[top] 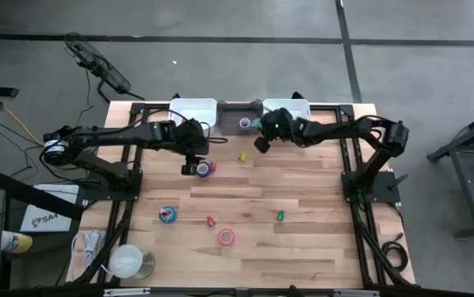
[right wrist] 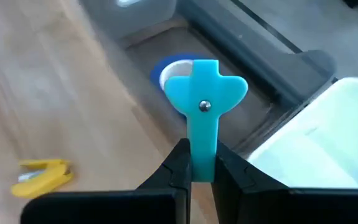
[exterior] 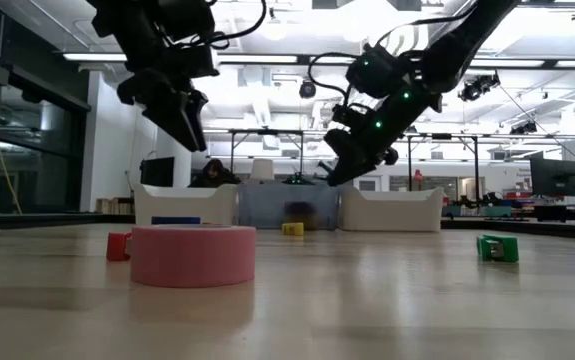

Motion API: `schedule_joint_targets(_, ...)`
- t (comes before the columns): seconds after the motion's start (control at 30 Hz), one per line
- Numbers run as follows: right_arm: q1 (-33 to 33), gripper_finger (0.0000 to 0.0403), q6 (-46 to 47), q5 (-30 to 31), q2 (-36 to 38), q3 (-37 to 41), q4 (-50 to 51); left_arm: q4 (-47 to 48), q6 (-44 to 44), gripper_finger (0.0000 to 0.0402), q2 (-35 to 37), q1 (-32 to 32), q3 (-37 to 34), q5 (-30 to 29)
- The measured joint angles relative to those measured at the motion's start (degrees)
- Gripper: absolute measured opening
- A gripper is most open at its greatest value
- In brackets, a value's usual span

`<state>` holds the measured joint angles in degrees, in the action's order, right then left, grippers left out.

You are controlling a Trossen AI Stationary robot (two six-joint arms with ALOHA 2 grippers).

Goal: Pick and place Stapler, Stapler remover, tape
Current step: Put the light blue staple remover into the right white bin

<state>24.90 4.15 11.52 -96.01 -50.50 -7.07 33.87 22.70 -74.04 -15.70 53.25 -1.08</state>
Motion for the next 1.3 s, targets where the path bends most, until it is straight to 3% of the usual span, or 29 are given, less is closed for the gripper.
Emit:
schedule_joint_targets(0.2,3.79,0.0024,-1.41,-5.46,1.94,0.00,0.26,0.51,0.00,0.0162,0.00,-0.01,-0.32,-0.83)
schedule_joint_targets(0.4,6.33,0.0024,-2.13,-5.95,4.89,-0.02,2.69,1.08,0.00,0.0162,-0.02,-0.02,-0.39,-1.44)
schedule_joint_targets(0.7,12.43,0.0024,-7.05,-4.40,3.97,-0.02,14.98,1.30,0.00,0.0162,-0.02,-0.02,-0.42,-1.49)
schedule_joint_targets(1.03,14.26,0.0025,-17.17,-6.72,3.53,0.00,16.25,2.86,-0.45,0.0163,-0.02,-0.02,-0.42,-1.49)
schedule_joint_targets(1.3,14.21,0.0073,-20.24,-5.36,3.53,0.00,18.24,8.51,-0.47,0.0163,-0.02,-0.02,-0.44,-1.53)
